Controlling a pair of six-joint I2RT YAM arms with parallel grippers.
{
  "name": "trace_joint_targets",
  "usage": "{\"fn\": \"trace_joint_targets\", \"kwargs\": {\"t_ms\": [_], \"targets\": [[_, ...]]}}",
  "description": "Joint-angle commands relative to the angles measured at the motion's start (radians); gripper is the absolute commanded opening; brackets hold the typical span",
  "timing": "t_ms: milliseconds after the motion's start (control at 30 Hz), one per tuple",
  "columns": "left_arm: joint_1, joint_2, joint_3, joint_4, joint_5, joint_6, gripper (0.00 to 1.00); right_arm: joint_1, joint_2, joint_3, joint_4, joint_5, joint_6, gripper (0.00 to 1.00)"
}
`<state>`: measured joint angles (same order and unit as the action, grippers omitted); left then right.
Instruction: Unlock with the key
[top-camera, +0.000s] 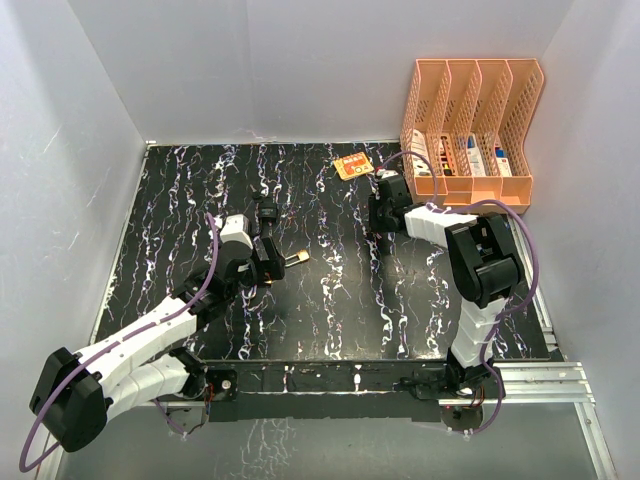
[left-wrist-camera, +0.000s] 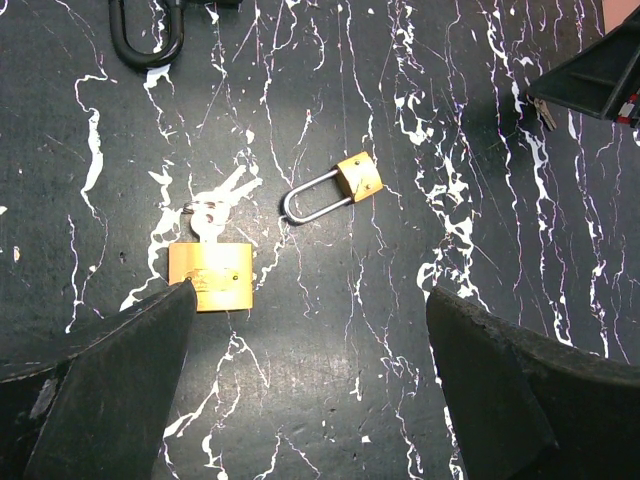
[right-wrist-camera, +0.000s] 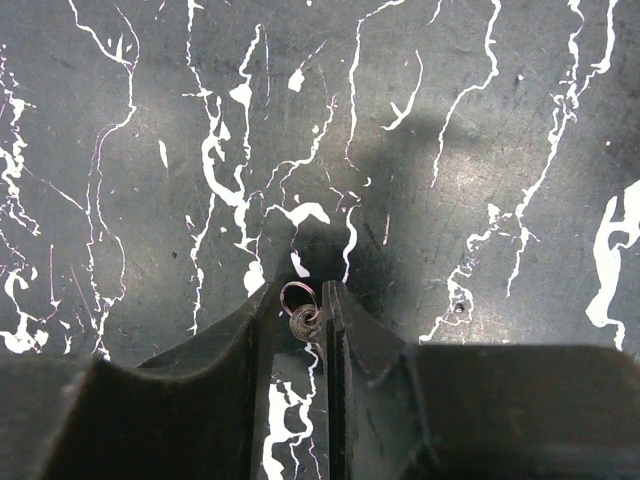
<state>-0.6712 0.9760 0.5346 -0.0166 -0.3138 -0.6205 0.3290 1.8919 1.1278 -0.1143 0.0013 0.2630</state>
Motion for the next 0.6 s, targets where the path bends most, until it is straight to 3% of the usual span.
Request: {"fn": "trace_joint_targets", "kwargs": {"t_ms": [0, 433, 567], "targets": [[-0.004, -0.025, -0.009, -0.016, -0.008, 0.009, 0.98, -0.007, -0.02, -0.013, -0.04, 0.011, -0.011, 0.21], [-0.004, -0.014, -0.007, -0.007, -0.002, 0.013, 0.98, -0.008, -0.022, -0.013, -0.022, 0.035, -0.014, 0.0], [-0.004, 0.004, -0.009, 0.023, 0.028, 0.026, 0.97, -0.007, -0.077, -0.052, 0.03, 0.05, -0.01, 0.0]]}}
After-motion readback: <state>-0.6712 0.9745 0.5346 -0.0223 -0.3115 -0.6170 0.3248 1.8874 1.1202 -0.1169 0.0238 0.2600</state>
